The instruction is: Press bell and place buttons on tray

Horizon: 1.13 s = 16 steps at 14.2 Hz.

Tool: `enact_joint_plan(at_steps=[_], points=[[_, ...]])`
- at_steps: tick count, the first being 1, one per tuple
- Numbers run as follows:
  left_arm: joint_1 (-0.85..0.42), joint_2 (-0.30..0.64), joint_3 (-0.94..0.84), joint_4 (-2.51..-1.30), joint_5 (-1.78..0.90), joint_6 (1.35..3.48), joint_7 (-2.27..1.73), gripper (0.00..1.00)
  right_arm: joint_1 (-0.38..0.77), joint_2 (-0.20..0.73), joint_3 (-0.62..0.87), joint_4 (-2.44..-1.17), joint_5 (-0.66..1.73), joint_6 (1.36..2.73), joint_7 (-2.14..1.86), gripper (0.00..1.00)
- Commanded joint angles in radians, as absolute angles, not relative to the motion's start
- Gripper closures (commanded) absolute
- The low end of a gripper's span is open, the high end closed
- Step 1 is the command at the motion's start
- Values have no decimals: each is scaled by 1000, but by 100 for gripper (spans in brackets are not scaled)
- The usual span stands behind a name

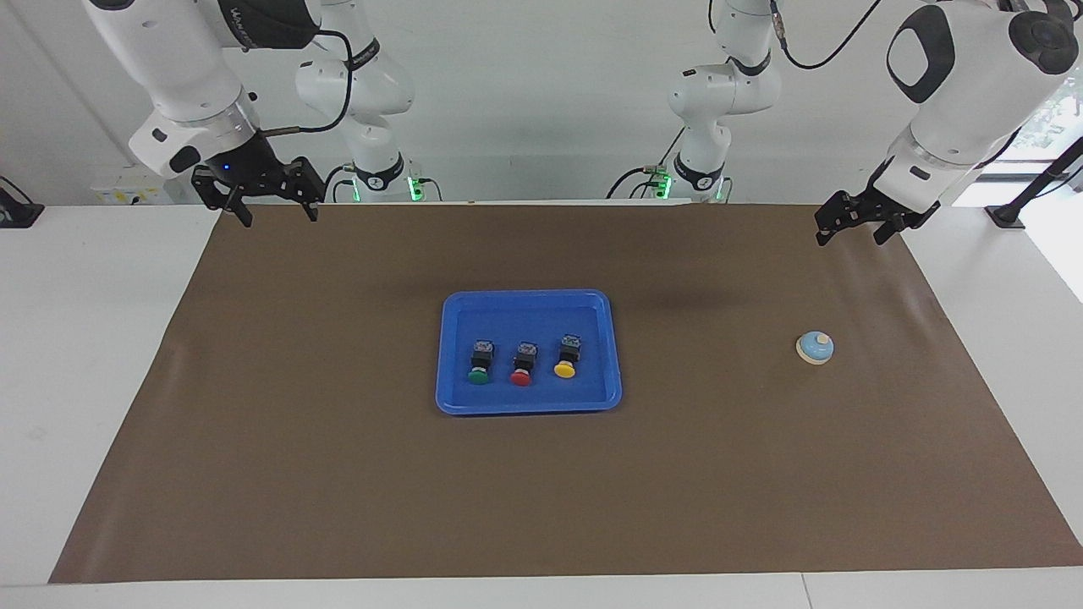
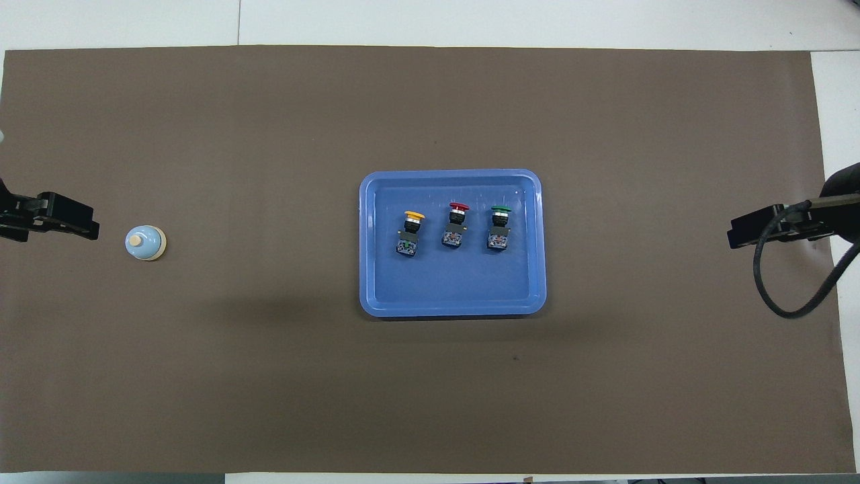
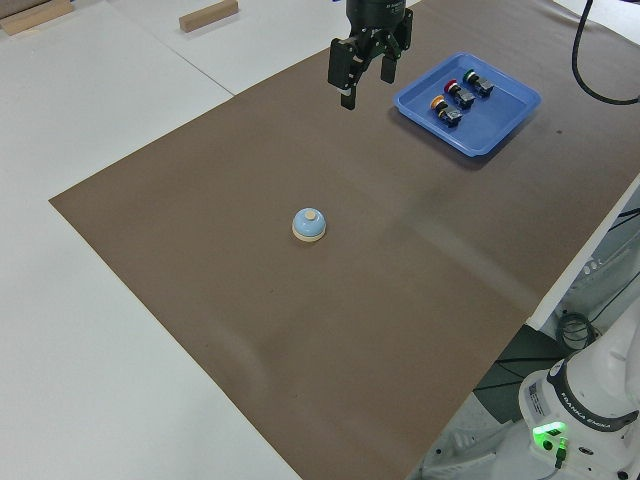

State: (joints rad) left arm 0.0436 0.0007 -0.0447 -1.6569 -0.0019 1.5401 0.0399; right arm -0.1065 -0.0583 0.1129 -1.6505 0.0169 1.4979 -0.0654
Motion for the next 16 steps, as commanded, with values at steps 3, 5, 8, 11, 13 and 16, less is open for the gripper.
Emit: enact_joint_plan(at_steps=[3, 5, 8, 11, 13, 16], points=[[107, -61, -29, -1869, -5, 1741, 18, 100, -124, -71, 124, -1657, 26, 1488, -77, 0], [135, -37, -29, -1939, -2, 1839, 31, 100, -124, -71, 124, -1657, 26, 1488, -75, 0], [140, 58, -28, -1974, 3, 1968, 89, 100, -124, -71, 124, -1657, 26, 1488, -75, 0], [140, 87, -28, -2014, 3, 2055, 90, 100, -124, -71, 124, -1657, 26, 1488, -77, 0], [140, 94, -28, -2065, 3, 2144, 94, 100, -124, -71, 124, -1657, 26, 1488, -75, 0], [140, 158, -28, -2069, 12, 2198, 110, 100, -124, -71, 124, -1657, 26, 1488, -75, 0]])
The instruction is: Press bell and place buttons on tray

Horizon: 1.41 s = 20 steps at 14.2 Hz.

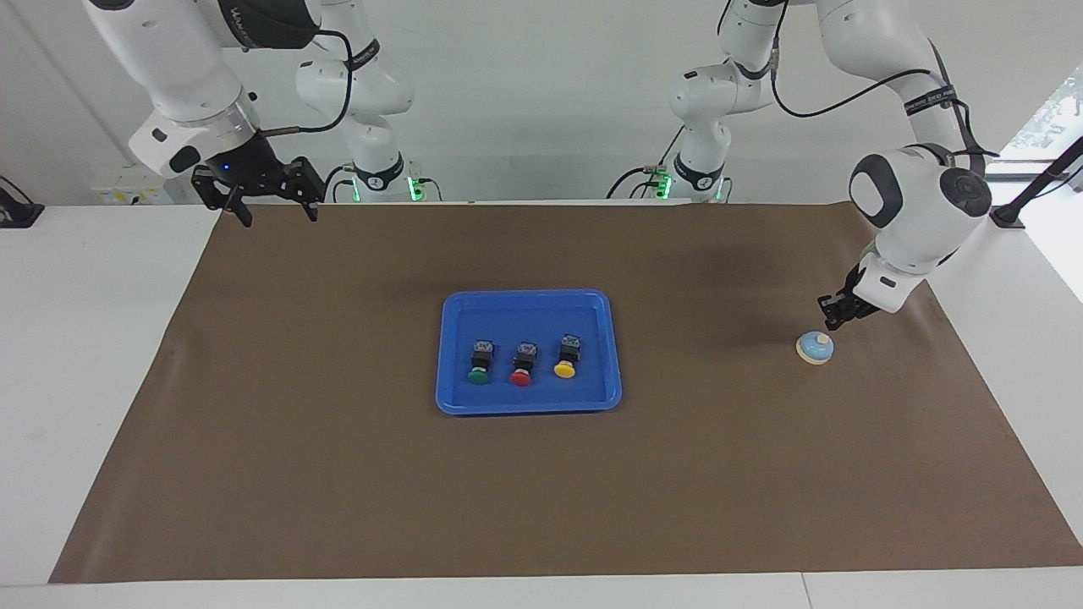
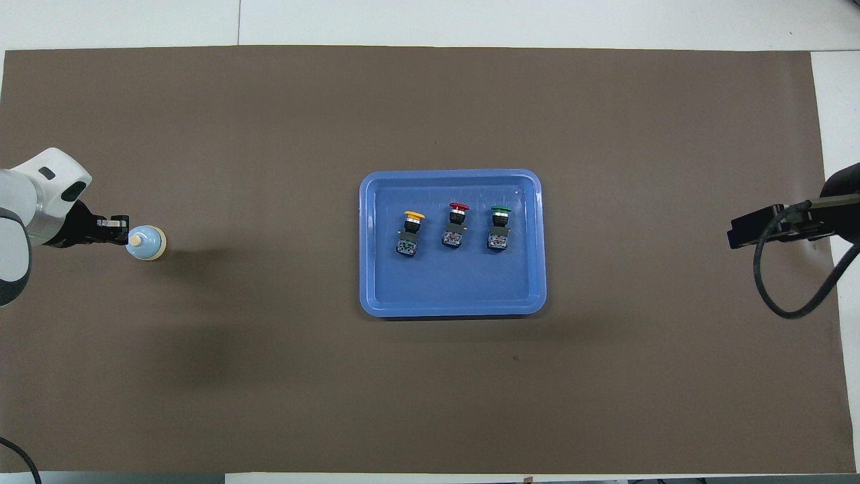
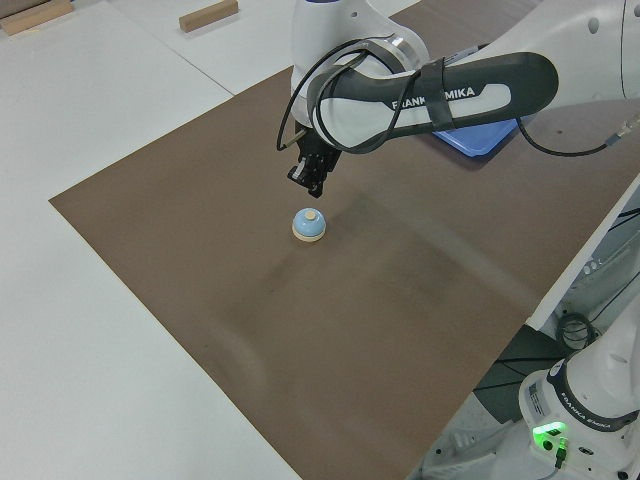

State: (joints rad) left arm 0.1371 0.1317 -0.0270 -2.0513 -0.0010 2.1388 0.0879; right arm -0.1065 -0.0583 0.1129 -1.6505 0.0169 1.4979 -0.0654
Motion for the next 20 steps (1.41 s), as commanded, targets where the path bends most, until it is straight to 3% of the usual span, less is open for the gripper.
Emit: enact_joint_plan(at_steps=[1, 5, 8, 9, 10, 11, 17, 20], points=[[140, 169, -28, -2074, 14, 2210, 110, 100, -124, -71, 124, -1657, 26, 1488, -75, 0], [143, 206, -28, -2076, 20, 2231, 123, 100, -124, -71, 124, -1657, 26, 1488, -75, 0], [127, 198, -28, -1949, 21, 2047, 123, 100, -124, -71, 124, -1657, 26, 1486, -75, 0], [123, 190, -28, -1874, 21, 1932, 115, 69, -124, -71, 124, -1657, 26, 1486, -75, 0], [123, 184, -32, -1818, 21, 1848, 110, 12, -124, -71, 124, -1657, 26, 1486, -77, 0], [123, 164, -35, -1775, 21, 1762, 110, 0, -124, -71, 124, -1657, 26, 1486, -75, 0], [87, -67, -40, -1769, 12, 1452, 114, 0, -124, -71, 124, -1657, 26, 1486, -75, 0], [65, -75, -40, -1772, 14, 1469, 110, 0, -124, -71, 124, -1657, 26, 1486, -75, 0]])
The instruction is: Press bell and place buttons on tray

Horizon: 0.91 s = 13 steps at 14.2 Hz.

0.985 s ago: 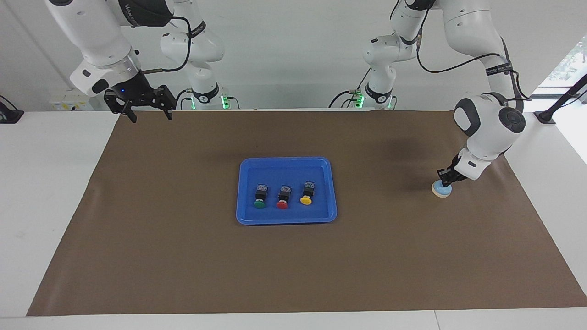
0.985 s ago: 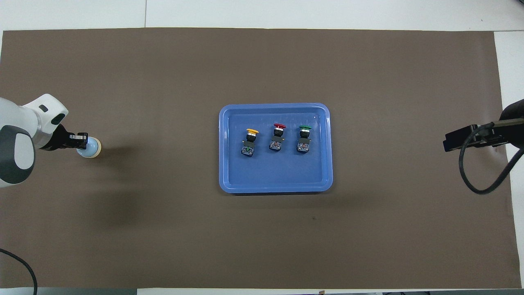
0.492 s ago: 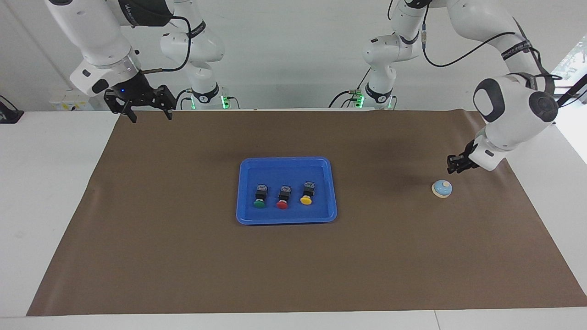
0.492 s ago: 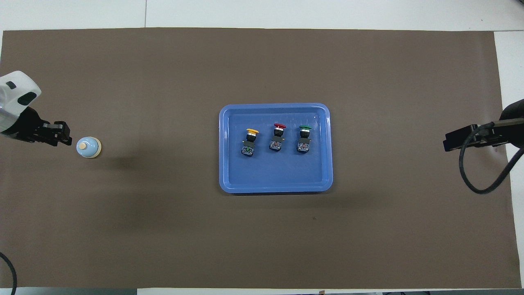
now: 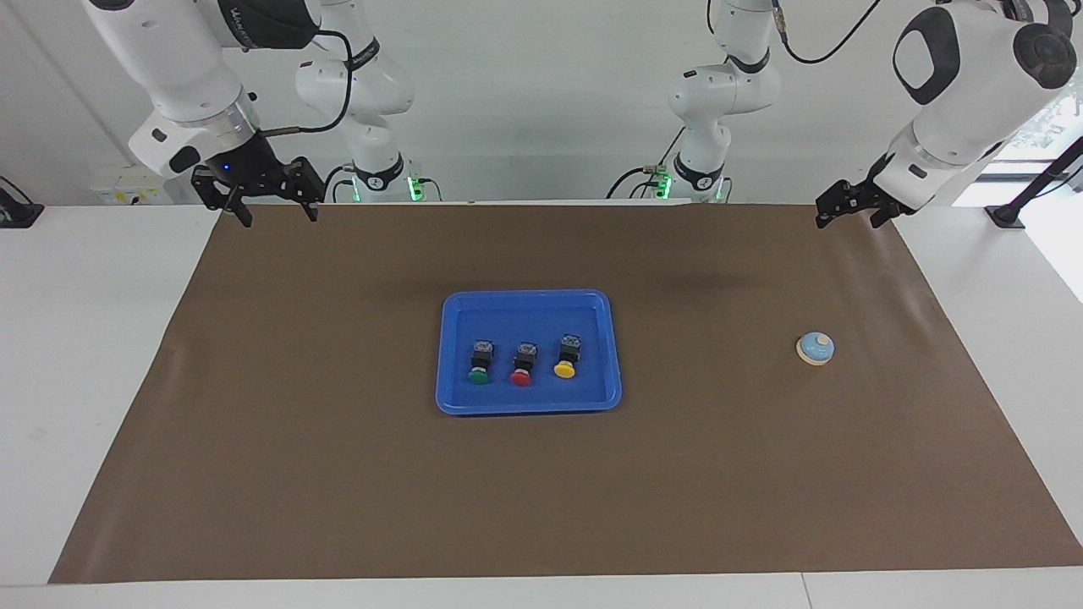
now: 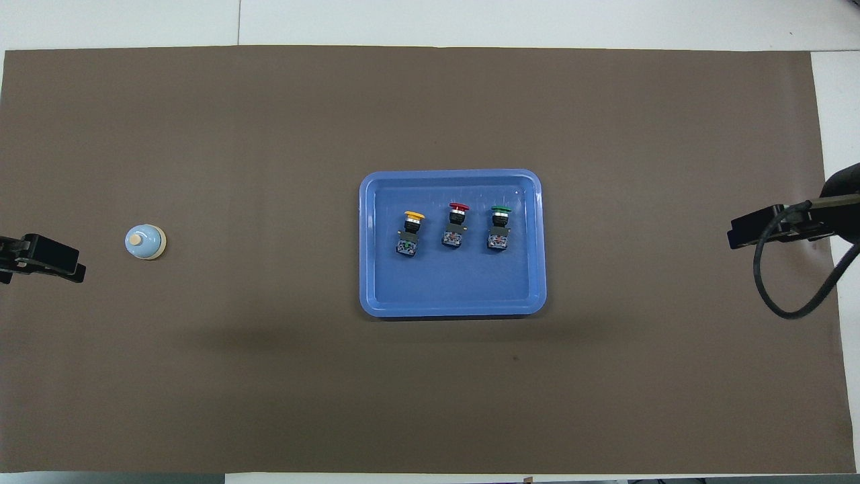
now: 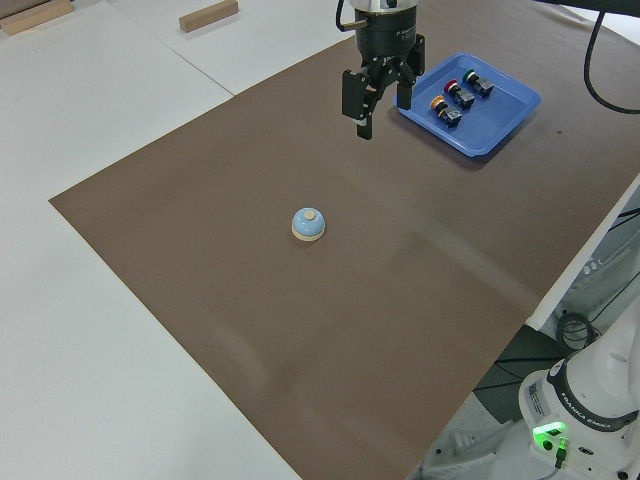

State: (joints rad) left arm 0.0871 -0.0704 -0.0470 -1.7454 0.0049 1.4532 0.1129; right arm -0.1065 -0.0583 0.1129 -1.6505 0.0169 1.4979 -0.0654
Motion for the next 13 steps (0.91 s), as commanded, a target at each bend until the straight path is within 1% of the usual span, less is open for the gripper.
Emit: enact_joint_plan(at_steps=[1, 3, 5, 9, 13], points=[[64, -71, -40, -1769, 17, 1486, 113, 0, -124, -71, 124, -1657, 26, 1486, -75, 0], [63, -43, -41, -1717, 18, 1470, 115, 0, -124, -71, 124, -1657, 26, 1488, -75, 0], [40, 12, -41, -1666, 14, 1454, 115, 0, -124, -71, 124, -1657, 26, 1486, -75, 0], [28, 21, -40, -1628, 11, 1448, 115, 0, -124, -71, 124, -1657, 26, 1486, -75, 0], [28, 25, -40, -1626, 11, 1469, 109, 0, -124, -71, 124, -1657, 26, 1486, -75, 0]])
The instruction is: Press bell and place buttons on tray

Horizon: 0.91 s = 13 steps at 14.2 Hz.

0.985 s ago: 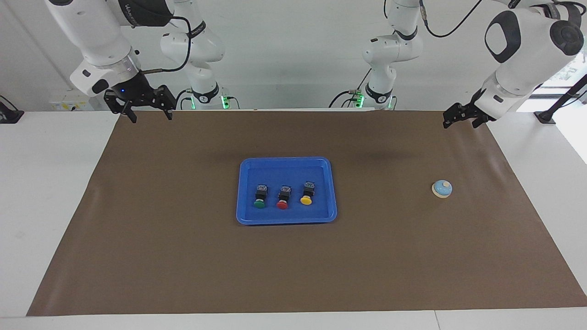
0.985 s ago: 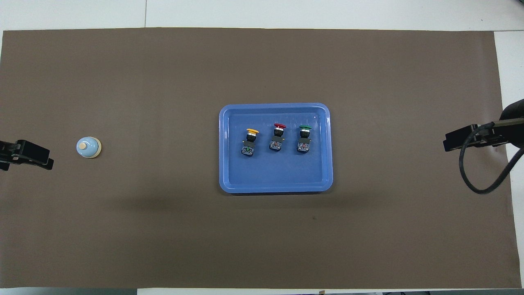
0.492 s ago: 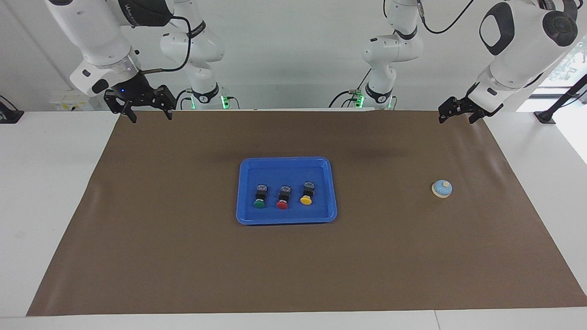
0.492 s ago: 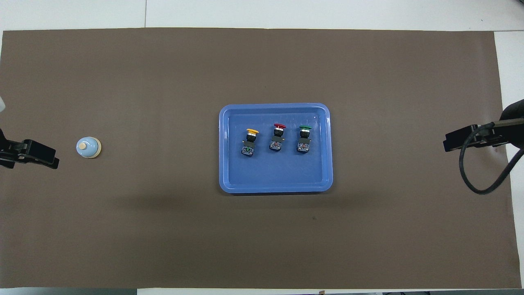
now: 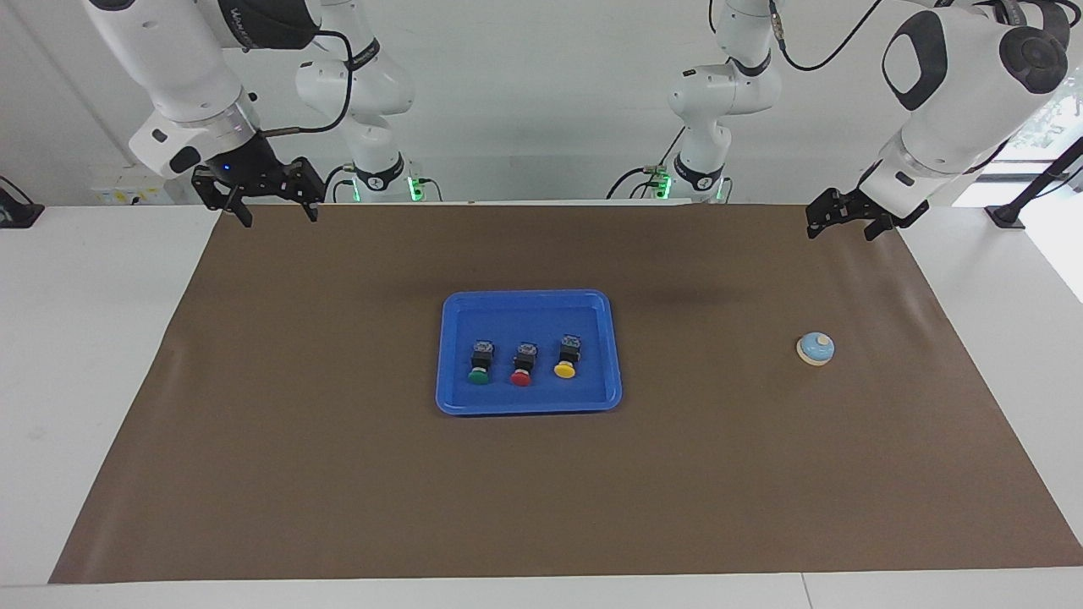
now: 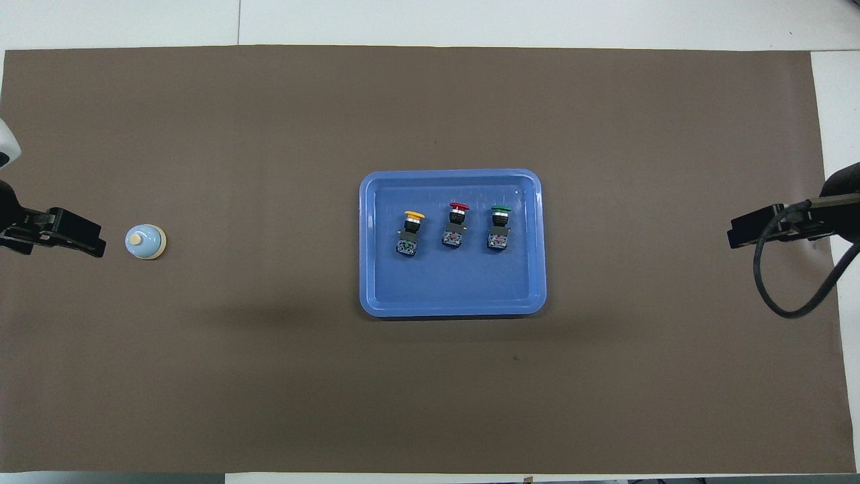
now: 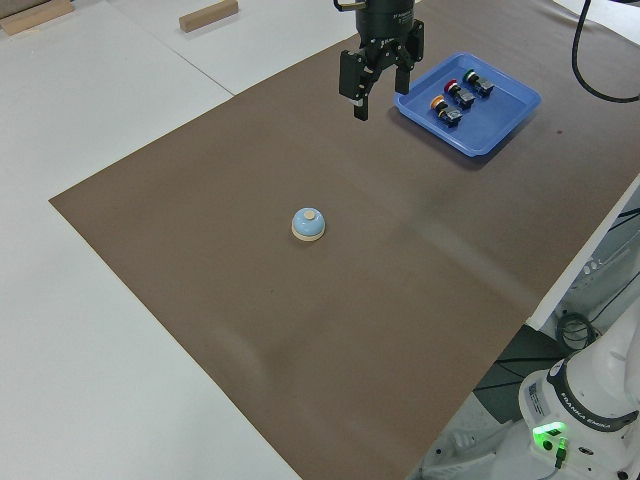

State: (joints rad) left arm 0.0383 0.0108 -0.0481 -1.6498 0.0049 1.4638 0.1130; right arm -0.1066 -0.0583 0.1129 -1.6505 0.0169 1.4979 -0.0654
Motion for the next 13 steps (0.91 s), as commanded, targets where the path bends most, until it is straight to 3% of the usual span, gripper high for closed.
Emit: enact_joint_plan(at_steps=[1, 13], points=[[28, 26, -40, -1625, 9, 1476, 109, 0, -124, -71, 124, -1657, 26, 1486, -77, 0], [5, 29, -32, -1621, 6, 1548, 87, 0, -124, -71, 124, -1657, 26, 1486, -75, 0]])
